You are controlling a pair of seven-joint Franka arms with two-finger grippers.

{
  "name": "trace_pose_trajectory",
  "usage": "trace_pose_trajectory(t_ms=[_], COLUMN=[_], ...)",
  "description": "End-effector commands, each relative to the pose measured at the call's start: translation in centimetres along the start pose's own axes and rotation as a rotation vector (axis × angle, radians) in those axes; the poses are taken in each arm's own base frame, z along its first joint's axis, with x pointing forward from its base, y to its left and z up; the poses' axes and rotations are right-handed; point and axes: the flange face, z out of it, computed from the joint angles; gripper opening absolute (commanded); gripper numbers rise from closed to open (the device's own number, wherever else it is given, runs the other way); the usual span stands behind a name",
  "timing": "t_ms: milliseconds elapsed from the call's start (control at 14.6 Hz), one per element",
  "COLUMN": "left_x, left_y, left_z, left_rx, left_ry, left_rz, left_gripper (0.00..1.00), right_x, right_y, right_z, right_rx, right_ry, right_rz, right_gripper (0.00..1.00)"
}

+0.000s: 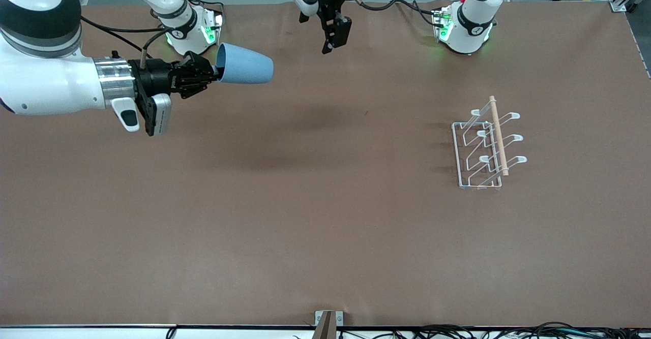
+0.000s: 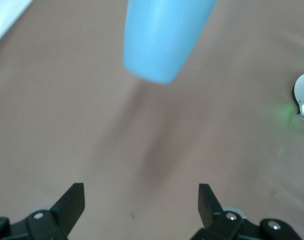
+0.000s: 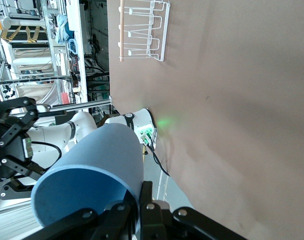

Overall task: Hang cup on cup holder
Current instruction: 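Lift the cup with the right gripper while the left gripper approaches, then grasp the cup with the left gripper and open the right gripper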

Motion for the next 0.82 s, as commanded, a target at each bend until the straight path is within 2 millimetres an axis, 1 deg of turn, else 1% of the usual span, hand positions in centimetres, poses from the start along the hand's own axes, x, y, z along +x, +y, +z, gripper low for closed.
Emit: trace_pose_trajectory(t_ms=[0,68,137,205,342,411,548,685,753], left_x=[1.7,2.2,2.6,3.1,4.2,4.7,5.1,5.5,5.7], left_y=[-0.9,-0.4,-0.1,-0.4,-0.4,0.0,0.1,-0.1,0.5], left_z=[-0.5,-0.5,-0.1,0.4,2.1,2.8,3.4,4.6,5.1], left_rx=[-0.039,-0.052,-0.065,-0.075,-0.095,-0.103,-0.109,-0.121,-0.130], left_ry=[0.058,0.065,0.069,0.089,0.136,0.157,0.179,0.200,0.207], left_rz=[0.060,0.069,0.073,0.070,0.076,0.097,0.110,0.108,0.113], left_gripper=[1.00,1.00,1.00,1.00,1.00,1.00,1.00,1.00,1.00], right_x=[-0.1,-0.1,0.0,0.0,0.0,0.0,0.0,-0.1,-0.1], right_y=[-0.2,-0.6,-0.5,-0.6,-0.7,-0.9,-1.1,-1.1,-1.1], right_z=[0.7,1.3,1.4,1.6,1.7,2.1,2.3,2.5,2.3], right_rx=[0.028,0.026,0.026,0.026,0.026,0.025,0.026,0.030,0.029], right_ry=[-0.014,-0.023,-0.024,-0.028,-0.032,-0.039,-0.042,-0.055,-0.056], right_rz=[-0.019,-0.025,-0.025,-0.025,-0.026,-0.030,-0.031,-0.031,-0.031], right_gripper=[0.00,0.00,0.00,0.00,0.00,0.00,0.00,0.00,0.00])
